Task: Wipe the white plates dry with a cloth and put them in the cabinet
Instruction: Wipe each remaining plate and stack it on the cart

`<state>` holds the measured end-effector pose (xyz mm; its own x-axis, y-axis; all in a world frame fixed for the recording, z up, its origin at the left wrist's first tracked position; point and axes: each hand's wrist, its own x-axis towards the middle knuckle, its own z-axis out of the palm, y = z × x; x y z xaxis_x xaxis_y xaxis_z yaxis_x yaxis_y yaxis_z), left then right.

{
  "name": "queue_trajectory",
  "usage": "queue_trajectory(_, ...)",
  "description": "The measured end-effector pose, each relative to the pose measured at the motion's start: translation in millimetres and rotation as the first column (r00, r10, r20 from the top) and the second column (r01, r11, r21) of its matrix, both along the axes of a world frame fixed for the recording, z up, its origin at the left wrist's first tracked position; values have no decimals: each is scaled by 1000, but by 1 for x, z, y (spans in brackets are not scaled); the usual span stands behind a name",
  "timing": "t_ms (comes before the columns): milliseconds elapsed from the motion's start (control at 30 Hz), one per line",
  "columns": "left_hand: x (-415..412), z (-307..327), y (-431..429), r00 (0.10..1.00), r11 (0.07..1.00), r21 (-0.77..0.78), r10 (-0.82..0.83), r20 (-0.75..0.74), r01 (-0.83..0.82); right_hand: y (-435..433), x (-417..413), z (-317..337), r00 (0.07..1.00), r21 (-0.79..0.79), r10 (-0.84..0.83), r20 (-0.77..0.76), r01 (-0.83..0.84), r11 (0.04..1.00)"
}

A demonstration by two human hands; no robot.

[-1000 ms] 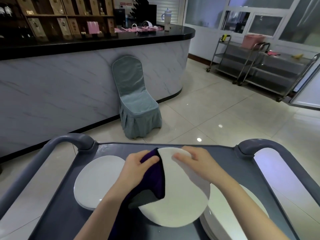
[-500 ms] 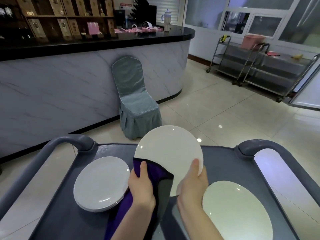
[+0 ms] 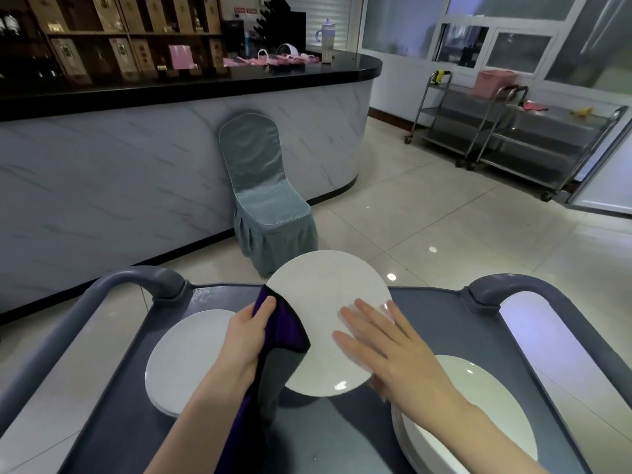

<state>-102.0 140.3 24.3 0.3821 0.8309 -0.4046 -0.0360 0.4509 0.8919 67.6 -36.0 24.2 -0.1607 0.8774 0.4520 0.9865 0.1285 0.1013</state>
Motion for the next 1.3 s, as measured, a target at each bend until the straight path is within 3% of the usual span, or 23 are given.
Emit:
queue_trajectory(133, 2, 11, 2, 998, 999, -4, -53, -41, 53, 5, 1, 6, 986, 36, 58, 155, -64, 997)
queue_trajectory(200, -1, 16, 2, 997, 995, -72, -74, -18, 73, 3, -1, 10, 989, 30, 41, 141, -45, 999)
queue_trajectory(267, 1, 26, 1, 996, 983, -164, -72, 44, 78, 2, -7, 16, 1000, -4, 10, 29, -10, 1000)
queue_trajectory(367, 2, 32, -3, 979, 984, -87, -140, 150, 154, 3, -21, 20, 963, -73, -81, -258, 64, 995)
queue_trajectory(433, 8, 37, -16, 956, 971, 26, -240, 168, 239, 6, -32, 22, 794, -122, -145, -590, 90, 988)
queue_trajectory(500, 21, 38, -30, 959, 965, 102, -252, 127, 240, 14, -39, 26, 473, -126, -182, -862, 149, 981)
queue_trajectory(533, 27, 35, -36, 961, 948, 214, -260, 98, 235, 17, -43, 29, 300, -118, -174, -938, 195, 974)
queue_trajectory(600, 34, 24, -45, 958, 804, 533, -283, -46, 263, 23, -48, 34, 4, -130, -135, -991, 254, 959)
queue_trajectory(667, 40, 17, -46, 960, 620, 733, -206, -190, 279, 27, -52, 37, -165, -176, -134, -977, 272, 946)
queue_trajectory(800, 37, 6, -63, 883, 320, 828, -251, -396, 462, 36, -47, 45, -365, -218, -71, -928, 378, 900)
queue_trajectory(867, 33, -3, -70, 850, 210, 838, -293, -438, 504, 36, -43, 47, -423, -236, -52, -905, 395, 888)
queue_trajectory(933, 30, -7, -68, 835, 210, 842, -379, -398, 497, 32, -43, 43, -497, -251, -31, -867, 383, 889)
queue_trajectory(967, 29, -7, -65, 836, 258, 838, -422, -351, 482, 30, -43, 41, -535, -255, -15, -845, 377, 890)
queue_trajectory(1033, 29, -9, -57, 872, 437, 792, -431, -231, 426, 26, -45, 36, -570, -240, 16, -822, 371, 897)
queue_trajectory(1100, 30, -11, -52, 917, 500, 783, -328, -226, 371, 25, -49, 32, -567, -221, 41, -823, 385, 896)
queue_trajectory(1200, 34, -21, -55, 898, 423, 793, -233, -373, 439, 24, -47, 32, -573, -189, 86, -815, 403, 896)
queue_trajectory(1300, 32, -26, -65, 826, 255, 786, -207, -525, 563, 24, -39, 32, -578, -188, 111, -808, 431, 883)
